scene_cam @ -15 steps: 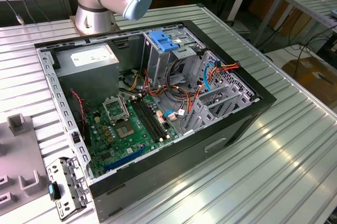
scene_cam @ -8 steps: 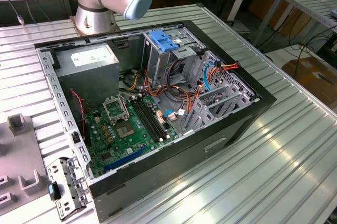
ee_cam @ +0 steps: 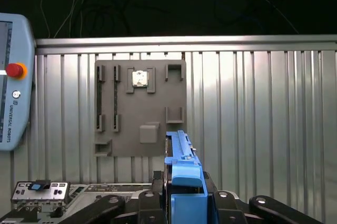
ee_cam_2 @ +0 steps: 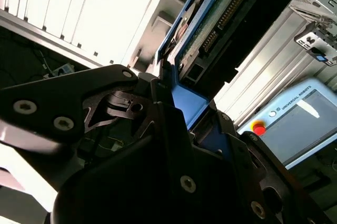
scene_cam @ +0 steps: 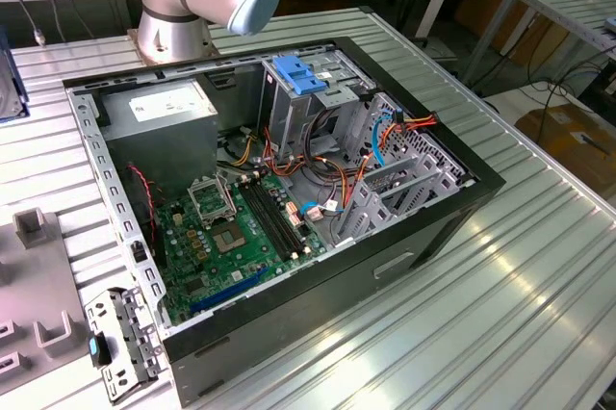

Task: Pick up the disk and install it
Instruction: 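Pick up the disk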

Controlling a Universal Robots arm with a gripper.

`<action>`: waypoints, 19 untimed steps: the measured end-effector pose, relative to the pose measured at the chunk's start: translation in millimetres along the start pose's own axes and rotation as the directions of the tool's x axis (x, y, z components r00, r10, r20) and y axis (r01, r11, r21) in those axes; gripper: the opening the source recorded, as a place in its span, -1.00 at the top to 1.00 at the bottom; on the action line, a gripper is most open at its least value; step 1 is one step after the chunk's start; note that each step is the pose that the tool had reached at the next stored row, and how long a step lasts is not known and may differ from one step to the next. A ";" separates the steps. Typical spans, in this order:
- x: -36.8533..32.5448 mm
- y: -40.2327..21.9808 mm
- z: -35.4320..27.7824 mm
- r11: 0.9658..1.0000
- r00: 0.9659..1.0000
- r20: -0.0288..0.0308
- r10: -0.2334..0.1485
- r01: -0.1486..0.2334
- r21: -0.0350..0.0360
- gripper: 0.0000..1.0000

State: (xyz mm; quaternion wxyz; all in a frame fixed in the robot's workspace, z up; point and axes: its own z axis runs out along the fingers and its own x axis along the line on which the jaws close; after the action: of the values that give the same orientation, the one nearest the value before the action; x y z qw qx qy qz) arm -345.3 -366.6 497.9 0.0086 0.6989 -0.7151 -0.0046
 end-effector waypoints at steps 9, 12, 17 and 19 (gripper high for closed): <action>-0.2 -29.8 -0.6 1.000 1.000 0.000 0.002 -0.002 -0.006 0.26; -0.4 -38.7 -0.7 1.000 1.000 0.000 0.003 -0.003 -0.007 0.26; -0.6 -55.4 -1.0 1.000 1.000 0.000 0.005 -0.005 -0.010 0.26; -0.7 -60.7 -1.2 1.000 1.000 0.000 0.005 -0.005 -0.011 0.26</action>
State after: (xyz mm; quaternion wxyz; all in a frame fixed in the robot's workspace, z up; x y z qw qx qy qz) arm -284.6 -367.4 498.0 0.0127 0.6970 -0.7169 -0.0086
